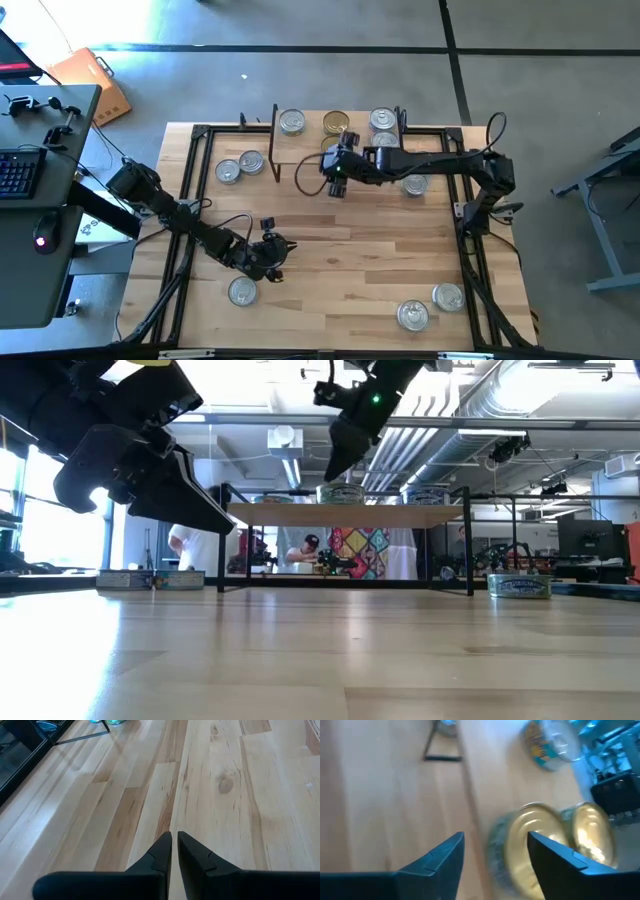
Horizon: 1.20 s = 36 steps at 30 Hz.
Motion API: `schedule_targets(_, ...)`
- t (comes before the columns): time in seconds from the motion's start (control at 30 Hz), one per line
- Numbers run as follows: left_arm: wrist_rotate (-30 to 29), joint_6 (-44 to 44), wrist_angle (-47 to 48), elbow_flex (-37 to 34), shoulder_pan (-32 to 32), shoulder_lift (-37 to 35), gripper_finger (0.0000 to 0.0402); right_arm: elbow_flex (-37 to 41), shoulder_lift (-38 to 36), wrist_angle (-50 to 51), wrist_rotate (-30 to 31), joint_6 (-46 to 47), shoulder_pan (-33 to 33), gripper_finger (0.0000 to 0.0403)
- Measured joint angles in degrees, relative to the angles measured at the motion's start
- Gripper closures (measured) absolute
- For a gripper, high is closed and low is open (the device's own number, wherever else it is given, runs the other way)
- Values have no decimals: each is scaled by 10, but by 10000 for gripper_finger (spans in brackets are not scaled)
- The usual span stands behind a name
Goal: Stack canned seafood by type on shelf
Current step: Put the green tuna can and aligned with the other green tuna can on the shelf, then put the yellow tuna can and aligned with the other yellow tuna can on the shelf
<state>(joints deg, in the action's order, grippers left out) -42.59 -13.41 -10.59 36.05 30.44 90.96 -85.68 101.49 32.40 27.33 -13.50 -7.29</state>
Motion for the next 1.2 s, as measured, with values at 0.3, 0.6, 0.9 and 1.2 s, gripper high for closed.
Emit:
schedule_targets(0.3,0,0,0,0,0,0,381,3,0,10,1,6,-29,246)
schedule_targets(0.6,0,0,0,0,0,0,381,3,-13,11,71,10,-11,247)
schedule_targets(0.9,0,-1,0,0,8,0,381,3,-42,35,1,103,80,247)
schedule_targets(1.2,-25,-78,14,0,16,0,381,172,-21,-103,-32,147,262,247)
